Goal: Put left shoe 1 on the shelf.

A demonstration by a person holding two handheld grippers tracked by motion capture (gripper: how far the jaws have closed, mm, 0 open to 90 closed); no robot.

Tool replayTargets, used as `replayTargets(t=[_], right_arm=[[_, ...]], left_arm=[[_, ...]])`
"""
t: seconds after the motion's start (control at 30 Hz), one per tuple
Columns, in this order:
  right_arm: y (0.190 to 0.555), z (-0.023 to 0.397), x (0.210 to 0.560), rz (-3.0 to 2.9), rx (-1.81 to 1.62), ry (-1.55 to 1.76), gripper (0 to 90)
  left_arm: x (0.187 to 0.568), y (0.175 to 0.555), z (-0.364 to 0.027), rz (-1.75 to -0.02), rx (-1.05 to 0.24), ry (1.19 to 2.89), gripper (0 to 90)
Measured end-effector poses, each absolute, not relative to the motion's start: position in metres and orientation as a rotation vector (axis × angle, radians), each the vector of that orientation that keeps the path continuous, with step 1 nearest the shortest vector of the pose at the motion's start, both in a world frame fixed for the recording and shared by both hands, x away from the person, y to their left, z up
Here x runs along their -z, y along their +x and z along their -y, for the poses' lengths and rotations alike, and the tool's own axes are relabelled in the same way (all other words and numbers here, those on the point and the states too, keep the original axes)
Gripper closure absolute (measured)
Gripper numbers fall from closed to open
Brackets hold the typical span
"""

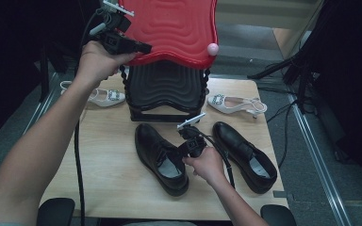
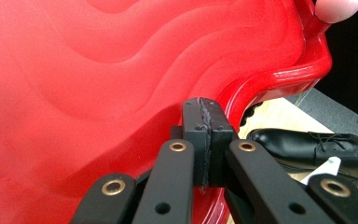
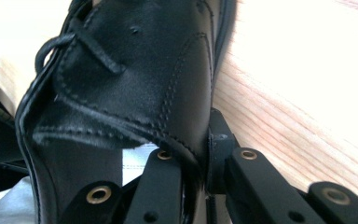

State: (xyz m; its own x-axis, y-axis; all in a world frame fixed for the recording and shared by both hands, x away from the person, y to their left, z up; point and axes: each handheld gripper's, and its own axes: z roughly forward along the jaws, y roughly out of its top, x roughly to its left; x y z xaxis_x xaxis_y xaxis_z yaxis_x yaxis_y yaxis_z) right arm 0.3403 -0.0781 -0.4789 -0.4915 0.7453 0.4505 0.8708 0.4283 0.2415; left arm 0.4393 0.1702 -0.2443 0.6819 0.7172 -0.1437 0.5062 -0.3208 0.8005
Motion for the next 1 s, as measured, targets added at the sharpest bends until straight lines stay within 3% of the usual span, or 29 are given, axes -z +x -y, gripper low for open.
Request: replayTargets(t=[0.63,1.0], right_arm=[[0.339,0.096,0.406,2.374,0.835,-1.397,88.0],[0.372,0.089,0.379,2.358,0.992,-1.529,88.0]], left_arm=[[0.244,0.439,-0.170,-0.944,-0.296,2.004,90.0],[0.244,0.439,-0.170,-0.944,-0.298,2.005,90.0]])
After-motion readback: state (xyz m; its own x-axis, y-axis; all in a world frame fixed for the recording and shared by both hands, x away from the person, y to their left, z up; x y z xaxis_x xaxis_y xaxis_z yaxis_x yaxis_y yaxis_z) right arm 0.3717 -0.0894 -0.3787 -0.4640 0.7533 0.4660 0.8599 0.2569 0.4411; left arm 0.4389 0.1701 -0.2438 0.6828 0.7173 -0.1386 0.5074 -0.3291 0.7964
